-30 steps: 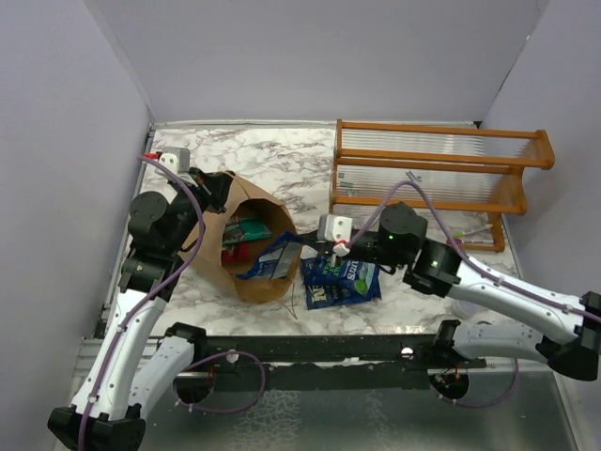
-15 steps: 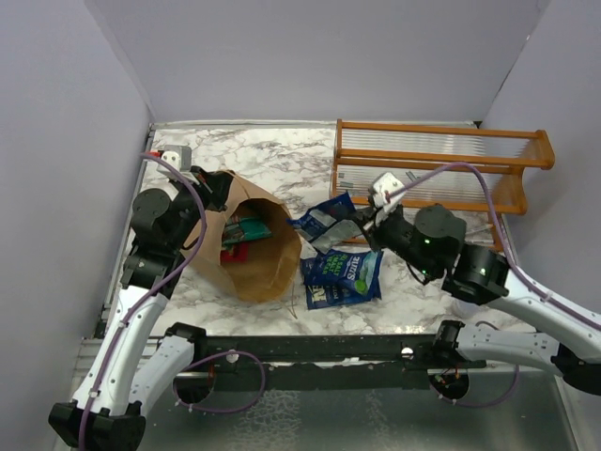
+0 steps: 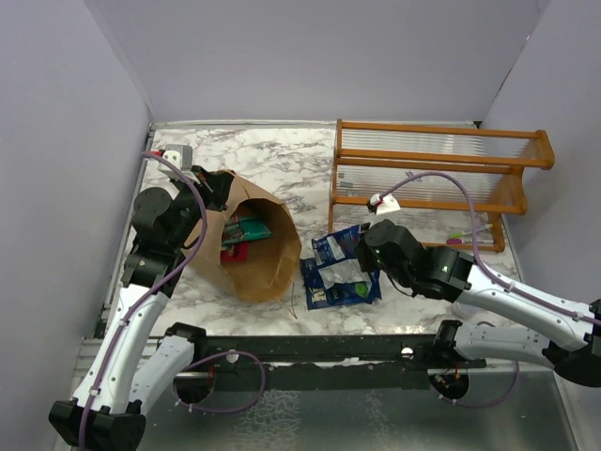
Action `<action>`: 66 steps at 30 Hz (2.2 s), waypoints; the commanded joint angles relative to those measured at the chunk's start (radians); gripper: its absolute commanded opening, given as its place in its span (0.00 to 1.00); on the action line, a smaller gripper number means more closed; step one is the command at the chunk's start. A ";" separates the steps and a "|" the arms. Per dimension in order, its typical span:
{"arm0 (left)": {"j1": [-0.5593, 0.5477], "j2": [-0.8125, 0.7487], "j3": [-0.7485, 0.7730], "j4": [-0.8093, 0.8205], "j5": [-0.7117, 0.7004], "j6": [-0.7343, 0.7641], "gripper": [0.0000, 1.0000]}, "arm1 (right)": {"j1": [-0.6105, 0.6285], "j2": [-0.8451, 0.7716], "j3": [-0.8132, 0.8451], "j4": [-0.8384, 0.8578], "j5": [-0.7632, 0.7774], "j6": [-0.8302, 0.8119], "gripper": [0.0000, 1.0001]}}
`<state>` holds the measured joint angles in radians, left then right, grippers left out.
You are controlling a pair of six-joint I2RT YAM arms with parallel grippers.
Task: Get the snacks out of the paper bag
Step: Place the snack at the center of the board, then take out the snack from the paper bag.
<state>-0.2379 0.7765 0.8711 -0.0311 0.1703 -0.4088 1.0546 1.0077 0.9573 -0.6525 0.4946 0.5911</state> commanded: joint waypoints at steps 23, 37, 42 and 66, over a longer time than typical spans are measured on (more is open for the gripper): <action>-0.001 0.010 0.002 0.057 0.011 -0.001 0.00 | 0.005 -0.186 0.071 -0.755 0.352 0.745 0.01; -0.002 -0.023 -0.006 0.053 0.022 -0.029 0.00 | -0.010 -0.075 -0.151 -0.676 0.500 1.008 0.01; -0.002 -0.018 0.004 0.041 0.029 -0.023 0.00 | -0.040 -0.126 -0.193 -0.753 0.519 1.149 0.06; -0.002 -0.016 0.014 0.026 0.078 -0.017 0.00 | -0.058 -0.431 -0.299 0.511 -0.175 -0.556 0.53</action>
<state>-0.2379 0.7624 0.8711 -0.0193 0.2176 -0.4316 0.9989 0.6018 0.7128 -0.7330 0.8043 0.7597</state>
